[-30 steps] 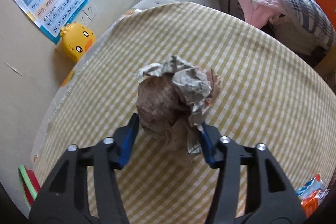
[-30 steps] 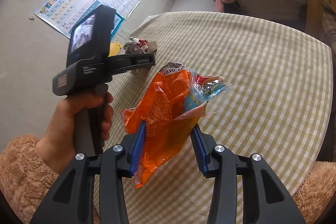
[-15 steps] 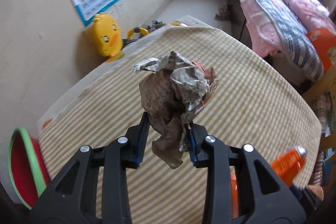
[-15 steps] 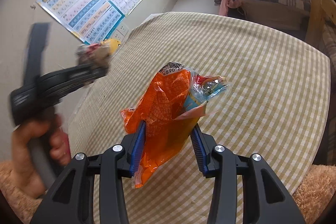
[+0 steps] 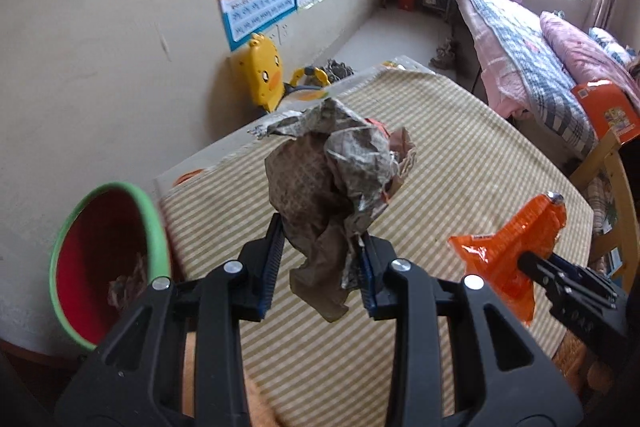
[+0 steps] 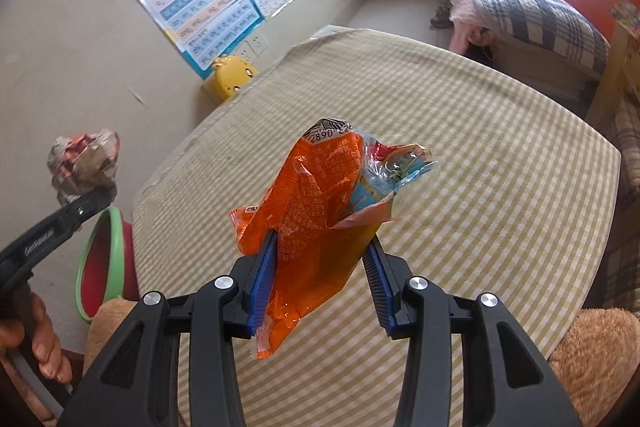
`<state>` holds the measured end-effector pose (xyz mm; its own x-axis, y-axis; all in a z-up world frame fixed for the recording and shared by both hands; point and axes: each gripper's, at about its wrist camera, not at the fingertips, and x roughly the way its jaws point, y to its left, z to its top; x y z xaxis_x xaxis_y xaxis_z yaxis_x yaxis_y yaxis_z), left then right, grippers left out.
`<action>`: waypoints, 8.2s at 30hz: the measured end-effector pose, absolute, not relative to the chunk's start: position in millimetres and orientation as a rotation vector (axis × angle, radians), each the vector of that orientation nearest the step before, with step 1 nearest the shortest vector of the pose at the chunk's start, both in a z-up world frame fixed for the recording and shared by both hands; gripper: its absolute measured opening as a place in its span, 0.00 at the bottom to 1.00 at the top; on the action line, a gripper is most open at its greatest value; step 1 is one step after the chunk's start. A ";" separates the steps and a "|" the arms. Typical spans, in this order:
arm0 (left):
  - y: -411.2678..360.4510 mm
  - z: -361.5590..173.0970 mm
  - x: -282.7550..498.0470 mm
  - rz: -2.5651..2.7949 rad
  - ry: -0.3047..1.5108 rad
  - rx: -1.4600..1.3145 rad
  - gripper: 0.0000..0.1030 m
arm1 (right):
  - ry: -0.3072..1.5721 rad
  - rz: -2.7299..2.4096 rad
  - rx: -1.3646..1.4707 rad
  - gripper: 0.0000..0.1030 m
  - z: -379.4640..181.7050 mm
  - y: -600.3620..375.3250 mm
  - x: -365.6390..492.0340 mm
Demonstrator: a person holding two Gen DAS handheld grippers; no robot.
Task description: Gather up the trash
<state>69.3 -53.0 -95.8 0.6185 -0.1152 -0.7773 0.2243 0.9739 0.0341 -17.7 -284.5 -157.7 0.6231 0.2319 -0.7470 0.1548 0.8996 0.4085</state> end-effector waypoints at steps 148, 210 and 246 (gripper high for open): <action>246.7 -174.4 89.8 0.300 1.002 -0.182 0.51 | 0.905 0.569 -0.054 0.40 -103.9 51.2 91.0; 278.3 -150.3 60.4 0.409 0.957 -0.190 0.64 | 0.923 0.604 -0.120 0.50 -131.7 90.3 91.8; 147.1 -35.4 20.7 0.329 0.574 -0.091 0.95 | 0.466 0.430 0.166 0.93 -25.6 -110.7 -8.5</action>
<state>20.7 147.1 -35.4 0.7892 0.2800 -0.5466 -0.3305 0.9438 0.0061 -8.5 -110.7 -25.6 0.8059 0.4372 -0.3991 -0.3625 0.8975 0.2511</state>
